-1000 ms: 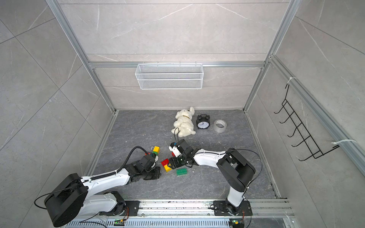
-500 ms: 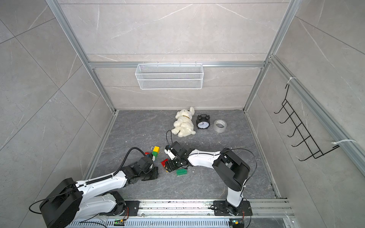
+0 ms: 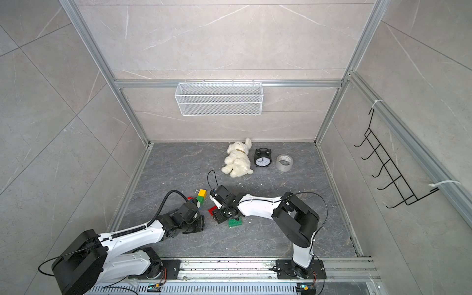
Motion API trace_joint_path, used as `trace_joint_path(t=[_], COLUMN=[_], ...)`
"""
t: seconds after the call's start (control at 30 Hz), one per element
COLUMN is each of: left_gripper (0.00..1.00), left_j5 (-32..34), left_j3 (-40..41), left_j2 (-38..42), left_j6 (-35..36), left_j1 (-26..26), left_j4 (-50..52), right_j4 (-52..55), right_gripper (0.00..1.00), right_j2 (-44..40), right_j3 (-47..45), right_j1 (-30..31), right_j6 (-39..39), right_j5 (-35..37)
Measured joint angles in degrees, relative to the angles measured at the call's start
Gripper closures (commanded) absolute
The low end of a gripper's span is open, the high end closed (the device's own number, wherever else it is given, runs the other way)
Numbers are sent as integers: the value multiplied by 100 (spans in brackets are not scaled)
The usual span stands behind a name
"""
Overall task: Assemble the letter r with lego
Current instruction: Pick up the lego brick from the center of the board, then assemble the lego brick with the lego brick.
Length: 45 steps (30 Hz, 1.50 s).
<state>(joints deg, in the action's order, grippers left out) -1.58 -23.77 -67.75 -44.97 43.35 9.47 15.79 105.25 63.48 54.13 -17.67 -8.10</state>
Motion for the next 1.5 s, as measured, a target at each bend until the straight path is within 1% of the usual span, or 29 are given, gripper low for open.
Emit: trace_joint_path(t=[0.13,0.17,0.27,0.3,0.37,0.43,0.5,0.6,0.67,0.8,0.93,1.07,1.2,1.5], left_gripper=[100,96,79,73,64,52,46,45,45,45,48,50,51,54], left_j5=[-61,-107,-348,-487,-817,-1314,-1849,-2601,-3110,-4179,-4859,-5239,-5410,-5440], left_j3=[-111,-146,-299,-367,-470,-533,-560,-625,-745,-1045,-1049,-1049,-1051,-1172], left_j2=[0,0,44,79,168,278,348,374,358,160,48,-39,-201,-592], left_j6=[72,96,192,229,304,299,264,197,184,105,-114,-144,-42,133], left_j1=[-223,-297,-595,-710,-949,-1263,-1563,-1902,-2000,-2011,-2011,-1976,-1904,-1668], left_j4=[72,85,79,66,-39,-273,-570,-907,-1040,-1578,-2216,-2376,-2232,-2105], right_j4=[2,35,109,133,195,216,197,116,114,116,170,223,243,409], right_gripper=[58,58,58,57,57,57,57,56,56,56,56,56,56,56], right_j2=[-2,-4,-70,-168,-479,-938,-1421,-2009,-2229,-2330,-2328,-2341,-2444,-2498], right_j3=[63,63,48,17,-68,-153,-251,-407,-431,-431,-431,-433,-435,-435], right_j1=[2,2,2,2,2,2,2,2,2,2,2,2,2,2], right_j6=[35,37,105,160,306,529,756,1115,1357,1775,2024,2118,2164,2223], right_j5=[107,142,205,214,236,238,258,273,273,273,275,278,278,280])
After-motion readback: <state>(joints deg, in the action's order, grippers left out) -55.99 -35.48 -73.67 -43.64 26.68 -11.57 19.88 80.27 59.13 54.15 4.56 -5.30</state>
